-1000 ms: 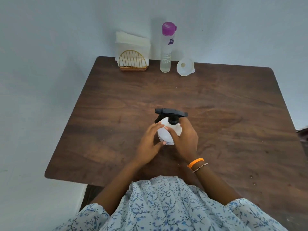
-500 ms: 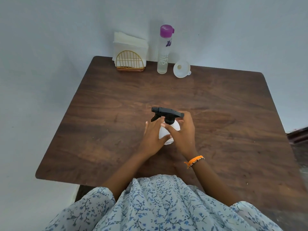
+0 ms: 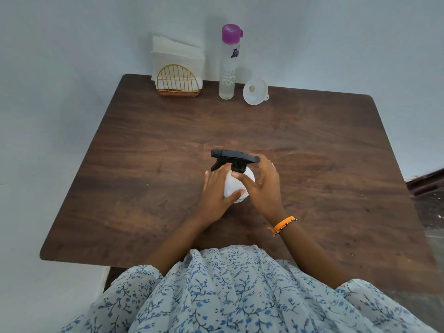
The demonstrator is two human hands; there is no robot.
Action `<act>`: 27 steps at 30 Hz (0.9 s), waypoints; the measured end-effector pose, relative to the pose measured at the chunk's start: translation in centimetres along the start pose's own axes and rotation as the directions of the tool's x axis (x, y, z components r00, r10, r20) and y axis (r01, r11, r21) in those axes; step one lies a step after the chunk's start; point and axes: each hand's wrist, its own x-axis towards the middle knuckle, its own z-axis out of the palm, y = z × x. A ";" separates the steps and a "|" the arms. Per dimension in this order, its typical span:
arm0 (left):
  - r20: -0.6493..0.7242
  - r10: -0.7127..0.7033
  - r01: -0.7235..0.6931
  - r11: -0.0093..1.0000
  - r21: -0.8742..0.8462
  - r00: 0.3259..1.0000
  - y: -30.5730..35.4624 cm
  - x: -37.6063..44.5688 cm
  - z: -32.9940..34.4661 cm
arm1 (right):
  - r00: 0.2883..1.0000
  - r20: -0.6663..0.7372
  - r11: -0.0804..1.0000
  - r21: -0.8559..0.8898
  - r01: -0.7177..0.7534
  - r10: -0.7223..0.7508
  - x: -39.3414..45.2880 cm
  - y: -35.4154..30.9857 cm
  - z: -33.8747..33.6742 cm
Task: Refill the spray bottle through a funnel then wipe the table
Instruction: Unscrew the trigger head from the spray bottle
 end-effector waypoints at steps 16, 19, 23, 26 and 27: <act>0.031 -0.019 0.019 1.000 -0.005 0.999 -0.3 0.4 -0.1 | 0.988 -0.059 0.989 0.036 0.142 -0.140 1.2 0.2 0.2; 0.028 -0.025 0.025 0.999 -0.022 0.999 -0.3 0.3 -0.1 | 0.991 0.035 0.987 0.091 0.129 -0.132 1.5 -0.1 -0.4; 0.049 -0.060 0.064 0.996 -0.067 0.997 -0.4 0.0 -0.2 | 0.926 0.377 0.995 0.099 -0.014 -0.024 2.6 0.4 -1.8; 0.050 -0.070 0.075 0.994 -0.085 0.996 -0.3 0.1 -0.3 | 0.885 0.465 0.998 0.034 -0.056 0.033 3.0 0.6 -2.2; 0.054 -0.067 0.072 0.994 -0.081 0.996 -0.3 0.1 -0.3 | 0.898 0.440 0.997 0.061 -0.052 0.020 2.7 0.5 -2.0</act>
